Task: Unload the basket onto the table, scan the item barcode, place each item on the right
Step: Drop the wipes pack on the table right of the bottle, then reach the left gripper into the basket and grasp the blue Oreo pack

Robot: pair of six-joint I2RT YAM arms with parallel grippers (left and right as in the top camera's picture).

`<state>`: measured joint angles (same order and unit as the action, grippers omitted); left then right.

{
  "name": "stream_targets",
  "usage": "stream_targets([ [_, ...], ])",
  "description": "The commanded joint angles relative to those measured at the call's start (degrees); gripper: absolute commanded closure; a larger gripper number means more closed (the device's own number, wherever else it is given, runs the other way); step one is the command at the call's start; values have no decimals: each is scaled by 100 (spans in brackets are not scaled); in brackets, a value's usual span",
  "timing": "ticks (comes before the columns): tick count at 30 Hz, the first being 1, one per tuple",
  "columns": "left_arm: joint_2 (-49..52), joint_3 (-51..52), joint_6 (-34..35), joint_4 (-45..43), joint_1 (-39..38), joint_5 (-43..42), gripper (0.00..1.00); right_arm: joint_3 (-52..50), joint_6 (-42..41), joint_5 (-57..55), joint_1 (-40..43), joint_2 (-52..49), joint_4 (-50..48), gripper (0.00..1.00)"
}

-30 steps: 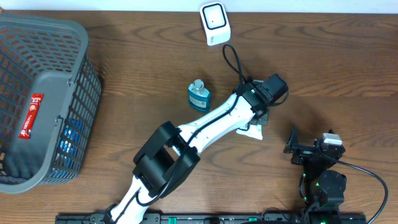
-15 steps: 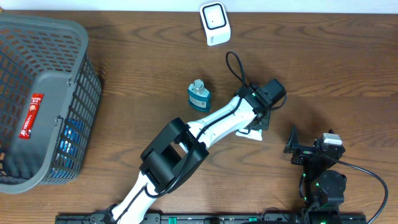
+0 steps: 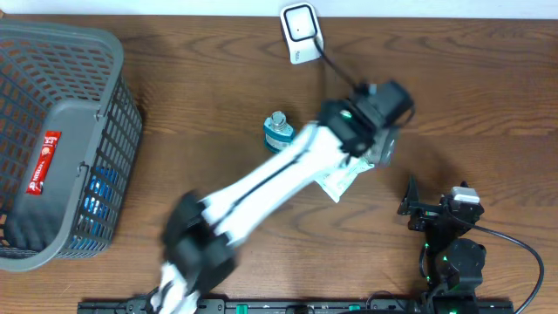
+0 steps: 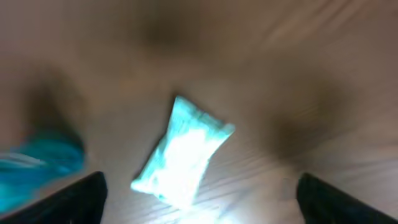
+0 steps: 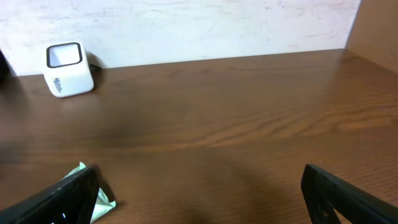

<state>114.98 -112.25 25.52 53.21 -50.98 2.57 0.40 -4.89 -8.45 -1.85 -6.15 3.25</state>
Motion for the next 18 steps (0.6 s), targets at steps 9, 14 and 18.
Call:
stream_targets([
  [9,-3298,-540,48,1252,3700,1191,0,-9,70,-24,-50,13,22,1],
  [14,-3386,-518,1294,2026,6109,1130,0,-9,70,-24,-50,13,20,1],
  [18,-3198,-249,1309,2253,7261,682,0,-9,70,-24,-50,13,22,1],
])
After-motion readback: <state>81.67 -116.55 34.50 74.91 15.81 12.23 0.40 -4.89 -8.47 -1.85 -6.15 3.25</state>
